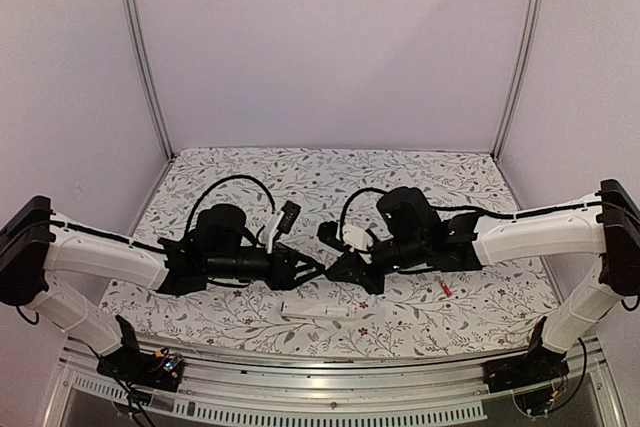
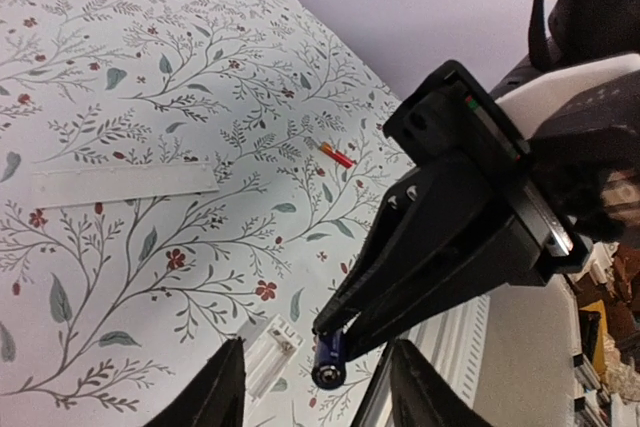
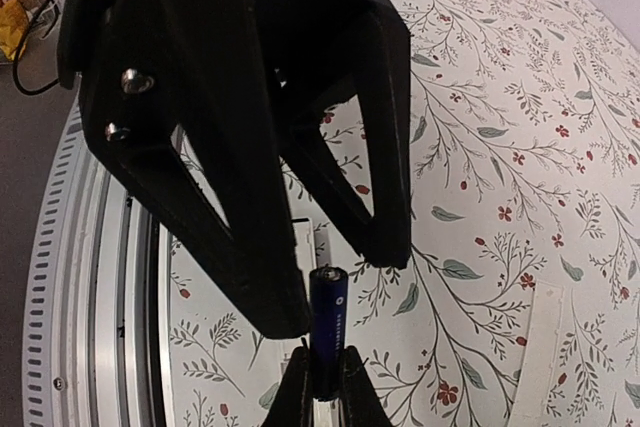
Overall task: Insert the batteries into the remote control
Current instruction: Place the battery in the battery compartment, then load the battery into the battery compartment, then pick up the battery at the center of the board.
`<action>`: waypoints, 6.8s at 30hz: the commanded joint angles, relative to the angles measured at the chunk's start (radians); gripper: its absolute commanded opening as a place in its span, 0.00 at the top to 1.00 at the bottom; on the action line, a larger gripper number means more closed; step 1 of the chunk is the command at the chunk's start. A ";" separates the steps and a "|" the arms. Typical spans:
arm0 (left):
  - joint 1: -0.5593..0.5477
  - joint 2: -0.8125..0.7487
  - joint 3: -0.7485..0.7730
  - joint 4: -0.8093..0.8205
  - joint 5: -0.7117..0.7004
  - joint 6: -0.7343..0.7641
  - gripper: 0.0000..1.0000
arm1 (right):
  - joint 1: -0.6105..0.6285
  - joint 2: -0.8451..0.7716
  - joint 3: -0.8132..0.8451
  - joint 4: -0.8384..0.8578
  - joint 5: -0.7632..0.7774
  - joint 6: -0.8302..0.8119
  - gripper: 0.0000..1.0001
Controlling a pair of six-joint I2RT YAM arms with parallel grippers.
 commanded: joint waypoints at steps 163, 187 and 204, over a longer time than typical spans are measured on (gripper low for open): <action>0.159 -0.329 -0.082 -0.377 -0.304 0.054 0.23 | 0.015 0.287 0.408 -0.516 0.087 -0.193 0.70; 0.158 -0.404 -0.112 -0.336 -0.326 0.085 0.23 | -0.438 -0.134 -0.082 -0.722 0.462 0.787 0.50; 0.157 -0.461 -0.119 -0.366 -0.342 0.073 0.24 | -0.437 -0.049 -0.158 -0.641 0.336 0.798 0.75</action>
